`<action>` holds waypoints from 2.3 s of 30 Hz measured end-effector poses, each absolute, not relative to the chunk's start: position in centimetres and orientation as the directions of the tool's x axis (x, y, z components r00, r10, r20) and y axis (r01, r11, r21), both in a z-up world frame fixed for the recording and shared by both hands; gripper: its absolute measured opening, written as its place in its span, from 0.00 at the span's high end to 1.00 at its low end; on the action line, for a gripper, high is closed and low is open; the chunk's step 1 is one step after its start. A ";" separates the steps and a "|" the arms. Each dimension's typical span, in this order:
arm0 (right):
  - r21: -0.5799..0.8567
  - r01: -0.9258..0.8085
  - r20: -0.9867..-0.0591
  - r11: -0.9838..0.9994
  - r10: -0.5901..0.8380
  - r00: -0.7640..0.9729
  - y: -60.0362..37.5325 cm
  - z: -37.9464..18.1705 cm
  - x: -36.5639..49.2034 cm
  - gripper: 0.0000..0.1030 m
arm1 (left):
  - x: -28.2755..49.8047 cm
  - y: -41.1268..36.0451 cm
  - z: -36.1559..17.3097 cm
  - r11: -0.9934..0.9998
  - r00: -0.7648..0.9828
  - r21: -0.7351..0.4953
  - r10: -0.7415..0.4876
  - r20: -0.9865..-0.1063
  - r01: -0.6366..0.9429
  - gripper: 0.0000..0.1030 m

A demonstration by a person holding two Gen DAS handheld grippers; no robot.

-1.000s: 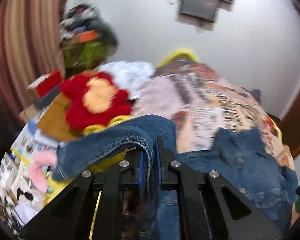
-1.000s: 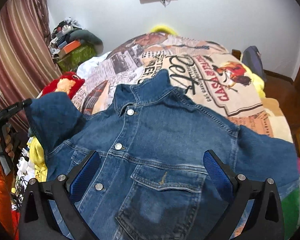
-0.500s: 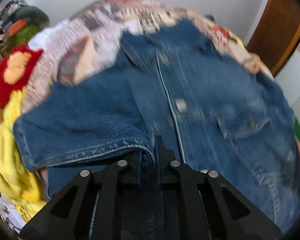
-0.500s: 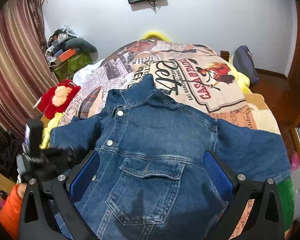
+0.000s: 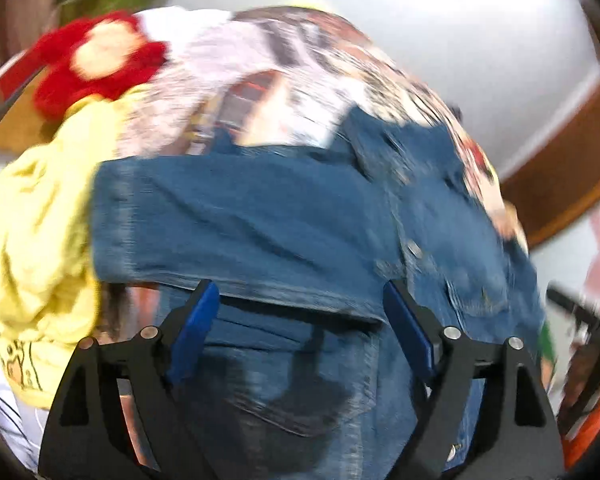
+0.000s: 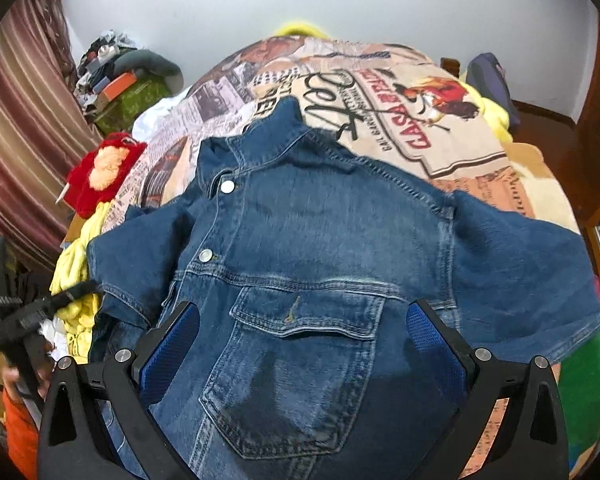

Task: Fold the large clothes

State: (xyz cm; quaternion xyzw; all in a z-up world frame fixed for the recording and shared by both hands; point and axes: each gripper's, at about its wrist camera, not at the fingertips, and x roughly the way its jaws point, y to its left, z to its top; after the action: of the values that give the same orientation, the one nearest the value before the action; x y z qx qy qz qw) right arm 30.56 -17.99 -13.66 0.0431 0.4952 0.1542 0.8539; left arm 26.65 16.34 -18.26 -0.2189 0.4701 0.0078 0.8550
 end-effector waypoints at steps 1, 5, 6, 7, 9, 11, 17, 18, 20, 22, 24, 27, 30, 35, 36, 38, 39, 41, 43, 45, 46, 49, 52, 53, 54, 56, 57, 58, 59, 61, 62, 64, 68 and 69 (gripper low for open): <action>0.227 -0.224 -0.834 0.948 0.308 0.458 -17.8 -13.8 30.6 0.00 | 26.8 17.4 -18.6 0.888 0.552 -0.389 -0.203 -0.809 -0.244 0.18; 0.219 -0.242 -0.839 0.945 0.309 0.447 -16.7 -14.2 30.9 0.00 | 26.7 21.7 -21.8 0.757 0.537 -0.560 -0.334 -0.774 -0.337 0.19; 0.215 -0.246 -0.841 0.945 0.307 0.445 -16.6 -14.3 31.0 0.00 | 26.7 22.3 -22.5 0.730 0.538 -0.585 -0.354 -0.765 -0.352 0.19; 0.210 -0.250 -0.843 0.945 0.305 0.443 -16.3 -14.4 31.1 0.00 | 26.7 23.0 -23.6 0.695 0.538 -0.612 -0.374 -0.756 -0.377 0.19; 0.203 -0.254 -0.846 0.946 0.300 0.441 -16.1 -14.5 31.3 0.00 | 26.9 23.9 -24.8 0.657 0.533 -0.633 -0.392 -0.750 -0.409 0.19; 0.198 -0.255 -0.848 0.946 0.296 0.439 -16.0 -14.6 31.5 0.00 | 27.1 24.8 -25.8 0.630 0.538 -0.645 -0.393 -0.746 -0.433 0.19; 0.206 -0.241 -0.856 0.948 0.295 0.425 -16.2 -15.2 31.9 0.00 | 29.6 26.0 -27.3 0.675 0.500 -0.520 -0.250 -0.829 -0.524 0.27; 0.209 -0.236 -0.858 0.949 0.294 0.421 -16.3 -15.4 32.0 0.00 | 29.9 25.9 -27.1 0.696 0.488 -0.476 -0.204 -0.849 -0.537 0.34; 0.219 -0.222 -0.862 0.950 0.295 0.412 -16.5 -15.7 32.2 0.00 | 30.4 25.2 -26.1 0.756 0.477 -0.369 -0.086 -0.875 -0.541 0.50; 0.230 -0.212 -0.861 0.950 0.300 0.410 -16.8 -15.7 32.3 0.00 | 30.9 23.9 -24.5 0.826 0.467 -0.241 0.031 -0.884 -0.510 0.73; 0.242 -0.203 -0.857 0.949 0.307 0.414 -17.2 -15.6 32.3 0.00 | 31.2 22.3 -22.4 0.872 0.495 -0.151 0.116 -0.861 -0.466 0.84; 0.262 -0.193 -0.849 0.946 0.321 0.419 -17.9 -15.2 32.3 0.00 | 31.4 19.5 -17.8 0.916 0.586 -0.070 0.192 -0.787 -0.394 0.84; 0.284 -0.179 -0.834 0.942 0.335 0.439 -18.8 -14.5 32.1 0.00 | 31.4 16.5 -13.0 0.951 0.687 -0.073 0.162 -0.709 -0.299 0.87; 0.315 -0.160 -0.801 0.935 0.353 0.483 -20.9 -13.0 31.4 0.00 | 32.2 10.7 -6.9 0.984 0.784 -0.131 0.013 -0.621 -0.121 0.87; 0.322 -0.157 -0.793 0.934 0.356 0.494 -21.4 -12.7 31.2 0.00 | 32.4 9.6 -6.1 0.987 0.793 -0.133 -0.009 -0.610 -0.091 0.87; 0.339 -0.140 -0.776 0.930 0.360 0.518 -22.8 -12.1 30.8 0.00 | 32.8 6.4 -4.6 0.990 0.806 -0.141 -0.081 -0.587 -0.004 0.87; 0.344 -0.133 -0.773 0.930 0.361 0.522 -23.4 -11.9 30.7 0.00 | 33.1 4.9 -4.3 0.988 0.804 -0.150 -0.117 -0.583 0.036 0.87; 0.352 -0.114 -0.767 0.929 0.356 0.533 -24.9 -11.6 30.4 0.00 | 33.7 2.4 -4.1 0.982 0.790 -0.162 -0.175 -0.587 0.097 0.87; 0.362 -0.079 -0.769 0.929 0.345 0.539 -26.7 -11.5 30.1 0.00 | 34.5 -0.3 -4.8 0.978 0.768 -0.148 -0.208 -0.606 0.148 0.87; 0.374 -0.057 -0.767 0.926 0.344 0.542 -28.2 -11.5 29.8 0.00 | 35.2 -3.5 -6.2 0.972 0.733 -0.126 -0.232 -0.639 0.198 0.87; 0.379 -0.046 -0.768 0.924 0.342 0.542 -28.9 -11.5 29.5 0.00 | 35.4 -5.2 -7.4 0.965 0.701 -0.122 -0.252 -0.667 0.231 0.87; 0.376 -0.027 -0.772 0.926 0.329 0.543 -30.7 -11.6 28.8 0.00 | 35.4 -8.7 -10.8 0.949 0.616 -0.115 -0.280 -0.736 0.294 0.87; 0.370 -0.008 -0.781 0.929 0.316 0.538 -32.0 -11.9 28.5 0.00 | 35.0 -11.1 -14.0 0.928 0.516 -0.128 -0.305 -0.801 0.349 0.87; 0.375 -0.001 -0.783 0.927 0.317 0.535 -32.4 -12.0 28.4 0.00 | 34.7 -11.8 -15.0 0.921 0.481 -0.138 -0.313 -0.819 0.364 0.87; 0.381 0.004 -0.784 0.925 0.320 0.532 -32.6 -12.1 28.4 0.00 | 34.5 -12.3 -15.8 0.914 0.449 -0.149 -0.321 -0.834 0.376 0.87; 0.396 0.014 -0.782 0.918 0.329 0.529 -32.9 -12.2 28.4 0.00 | 33.8 -13.2 -17.1 0.901 0.391 -0.159 -0.327 -0.860 0.404 0.86; 0.400 0.016 -0.781 0.916 0.332 0.529 -32.9 -12.2 28.4 0.00 | 33.4 -13.7 -17.4 0.899 0.382 -0.152 -0.321 -0.867 0.412 0.86; 0.403 0.016 -0.780 0.915 0.335 0.530 -32.8 -12.2 28.5 0.00 | 33.0 -13.9 -17.5 0.897 0.378 -0.134 -0.308 -0.873 0.421 0.85; 0.405 0.013 -0.779 0.914 0.338 0.529 -32.7 -12.2 28.7 0.00 | 32.8 -14.0 -17.4 0.896 0.374 -0.131 -0.305 -0.876 0.425 0.80; 0.406 0.005 -0.779 0.914 0.343 0.525 -32.1 -12.1 28.9 0.00 | 32.3 -13.2 -16.6 0.888 0.363 -0.171 -0.342 -0.867 0.427 0.60; 0.407 -0.003 -0.779 0.914 0.348 0.521 -31.7 -12.1 29.0 0.00 | 32.0 -12.6 -16.0 0.885 0.371 -0.197 -0.367 -0.853 0.422 0.44; 0.409 -0.020 -0.780 0.912 0.361 0.511 -31.0 -12.1 29.4 0.00 | 31.2 -11.0 -14.5 0.890 0.423 -0.210 -0.386 -0.820 0.405 0.31; 0.423 -0.045 -0.792 0.905 0.393 0.467 -29.1 -13.0 30.7 0.00 | 29.9 -6.8 -12.0 0.922 0.538 -0.153 -0.336 -0.773 0.356 0.17; 0.434 -0.048 -0.795 0.900 0.408 0.449 -28.5 -13.4 31.2 0.00 | 30.0 -5.8 -11.8 0.932 0.559 -0.136 -0.314 -0.768 0.337 0.14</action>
State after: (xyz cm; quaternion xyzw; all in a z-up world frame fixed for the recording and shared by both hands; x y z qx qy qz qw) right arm 31.23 -28.51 -13.43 0.1773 0.5069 0.1368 0.8324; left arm 30.02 -5.76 -11.84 0.0134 0.4319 -0.1843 0.8828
